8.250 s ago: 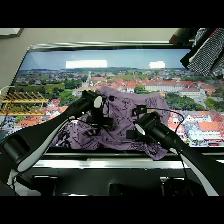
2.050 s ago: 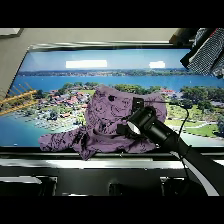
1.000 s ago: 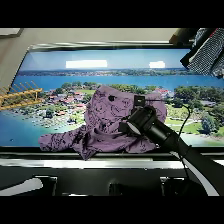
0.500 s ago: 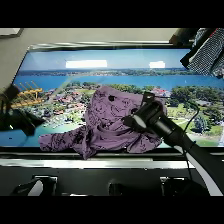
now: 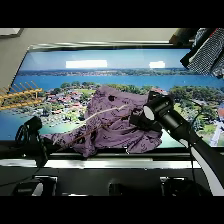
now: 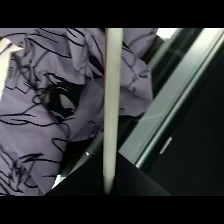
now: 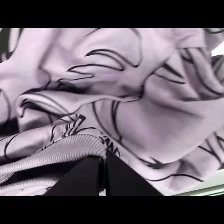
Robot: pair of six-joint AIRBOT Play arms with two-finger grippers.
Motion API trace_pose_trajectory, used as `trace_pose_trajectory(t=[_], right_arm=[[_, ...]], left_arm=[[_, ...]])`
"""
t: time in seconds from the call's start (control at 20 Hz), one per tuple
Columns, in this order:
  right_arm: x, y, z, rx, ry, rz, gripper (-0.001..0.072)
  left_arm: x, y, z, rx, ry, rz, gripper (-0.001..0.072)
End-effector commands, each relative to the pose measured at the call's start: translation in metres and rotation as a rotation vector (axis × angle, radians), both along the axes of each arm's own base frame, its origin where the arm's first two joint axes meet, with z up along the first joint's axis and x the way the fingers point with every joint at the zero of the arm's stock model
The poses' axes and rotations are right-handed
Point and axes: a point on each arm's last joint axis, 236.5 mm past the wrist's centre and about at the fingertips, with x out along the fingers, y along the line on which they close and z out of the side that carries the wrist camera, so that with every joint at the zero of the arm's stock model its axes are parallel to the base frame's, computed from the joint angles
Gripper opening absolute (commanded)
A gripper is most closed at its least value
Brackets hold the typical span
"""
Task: Fold the clothes and pants, and hang the long-sleeved shirts on hangers.
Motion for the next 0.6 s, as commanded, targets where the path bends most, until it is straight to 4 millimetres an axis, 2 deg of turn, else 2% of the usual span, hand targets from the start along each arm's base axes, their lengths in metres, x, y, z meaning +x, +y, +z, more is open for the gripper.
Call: trace_pose_trajectory(t=[0.0, 0.4, 0.55], right_arm=[[0.004, -0.011, 0.001, -0.038, -0.015, -0.045, 0.0039], [0.013, -0.022, 0.003, -0.069, -0.059, -0.126, 0.0039], [0.009, -0.027, 0.001, -0.095, -0.04, -0.127, 0.0039]], left_arm=[[-0.02, -0.004, 0.002, 0.004, 0.007, -0.05, 0.0027], [-0.021, -0.003, 0.003, 0.019, -0.028, -0.072, 0.0027], [-0.02, -0.003, 0.002, 0.027, -0.049, -0.11, 0.0028]])
